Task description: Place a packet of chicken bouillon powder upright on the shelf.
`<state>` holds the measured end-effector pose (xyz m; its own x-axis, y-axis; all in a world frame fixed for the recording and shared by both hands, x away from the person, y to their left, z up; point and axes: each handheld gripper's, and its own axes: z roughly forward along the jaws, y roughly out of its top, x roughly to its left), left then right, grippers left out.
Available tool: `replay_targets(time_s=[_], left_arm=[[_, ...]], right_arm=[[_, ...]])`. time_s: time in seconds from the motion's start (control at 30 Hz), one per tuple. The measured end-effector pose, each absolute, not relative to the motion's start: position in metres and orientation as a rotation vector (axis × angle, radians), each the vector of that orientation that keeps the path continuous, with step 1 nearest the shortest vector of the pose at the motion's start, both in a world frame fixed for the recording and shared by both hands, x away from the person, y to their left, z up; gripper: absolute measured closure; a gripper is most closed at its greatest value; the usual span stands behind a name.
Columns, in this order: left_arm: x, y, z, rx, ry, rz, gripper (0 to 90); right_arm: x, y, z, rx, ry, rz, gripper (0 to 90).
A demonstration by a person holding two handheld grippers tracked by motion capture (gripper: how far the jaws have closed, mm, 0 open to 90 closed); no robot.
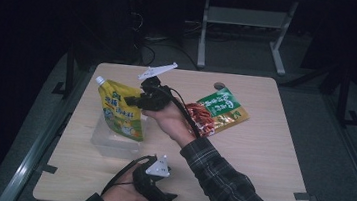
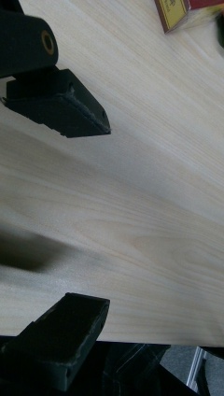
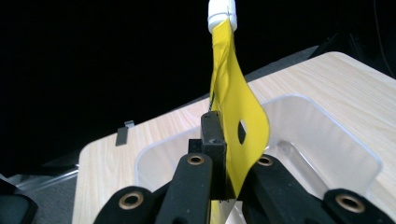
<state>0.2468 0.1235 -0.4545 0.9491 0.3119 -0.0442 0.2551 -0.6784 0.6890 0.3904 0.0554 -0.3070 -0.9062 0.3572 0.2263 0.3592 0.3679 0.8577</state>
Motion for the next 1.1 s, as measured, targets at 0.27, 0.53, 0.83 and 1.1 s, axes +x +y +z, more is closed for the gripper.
replay_targets(time_s=[0.27,0.53,0.83,1.1], left_arm=[[0.246,0.124,-0.455,2.342,0.417,0.087,13.3],[0.247,0.125,-0.454,2.356,0.390,0.102,13.3],[0.247,0.126,-0.453,2.361,0.392,0.103,13.3],[0.247,0.127,-0.454,2.359,0.409,0.094,13.3]], right_arm=[[0.389,0.064,-0.309,-0.658,-2.590,-1.636,90.0],[0.391,0.068,-0.320,-0.708,-2.596,-1.636,89.9],[0.392,0.069,-0.331,-0.740,-2.597,-1.637,89.9],[0.388,0.069,-0.344,-0.736,-2.586,-1.620,89.4]])
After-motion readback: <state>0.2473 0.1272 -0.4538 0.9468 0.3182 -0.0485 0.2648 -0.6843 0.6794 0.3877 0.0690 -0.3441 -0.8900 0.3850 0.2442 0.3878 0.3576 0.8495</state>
